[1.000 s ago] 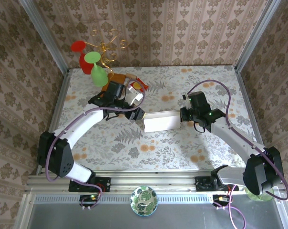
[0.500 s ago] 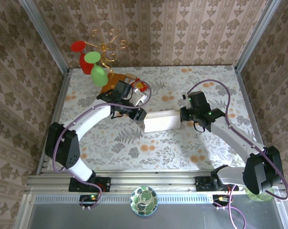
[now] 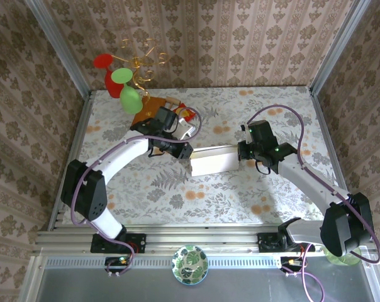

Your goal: Fold the paper box

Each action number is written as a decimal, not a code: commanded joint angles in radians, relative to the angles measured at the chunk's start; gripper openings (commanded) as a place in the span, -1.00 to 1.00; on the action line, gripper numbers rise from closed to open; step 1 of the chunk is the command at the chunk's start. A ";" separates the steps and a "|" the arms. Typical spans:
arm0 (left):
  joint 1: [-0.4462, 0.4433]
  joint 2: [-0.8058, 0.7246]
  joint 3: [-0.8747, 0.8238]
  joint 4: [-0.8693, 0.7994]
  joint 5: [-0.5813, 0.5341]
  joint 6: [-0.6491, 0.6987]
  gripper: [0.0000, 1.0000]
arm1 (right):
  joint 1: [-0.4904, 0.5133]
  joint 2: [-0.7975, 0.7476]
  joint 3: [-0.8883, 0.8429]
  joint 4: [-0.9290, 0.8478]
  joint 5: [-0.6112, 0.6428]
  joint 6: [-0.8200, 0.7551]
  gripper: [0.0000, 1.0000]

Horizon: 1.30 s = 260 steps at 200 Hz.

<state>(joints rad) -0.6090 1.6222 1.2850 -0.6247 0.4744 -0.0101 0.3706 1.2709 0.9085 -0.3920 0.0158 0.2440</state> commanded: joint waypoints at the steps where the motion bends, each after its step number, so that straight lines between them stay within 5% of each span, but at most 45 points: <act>1: -0.022 0.012 0.046 -0.049 -0.022 -0.036 -0.71 | 0.008 0.024 0.004 -0.094 0.019 0.021 -1.00; 43: -0.060 0.009 0.049 -0.059 -0.070 -0.088 -0.78 | 0.009 0.024 -0.001 -0.094 0.021 0.030 -1.00; 127: -0.080 -0.077 0.020 -0.065 -0.171 -0.234 -0.32 | 0.017 0.014 -0.010 -0.098 0.057 0.050 -1.00; 260: -0.038 0.006 0.140 -0.144 -0.194 -0.118 -0.22 | 0.020 0.013 -0.014 -0.097 0.057 0.054 -1.00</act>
<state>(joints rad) -0.6590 1.5944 1.3876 -0.7307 0.2684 -0.1677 0.3790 1.2716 0.9085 -0.3996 0.0540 0.2859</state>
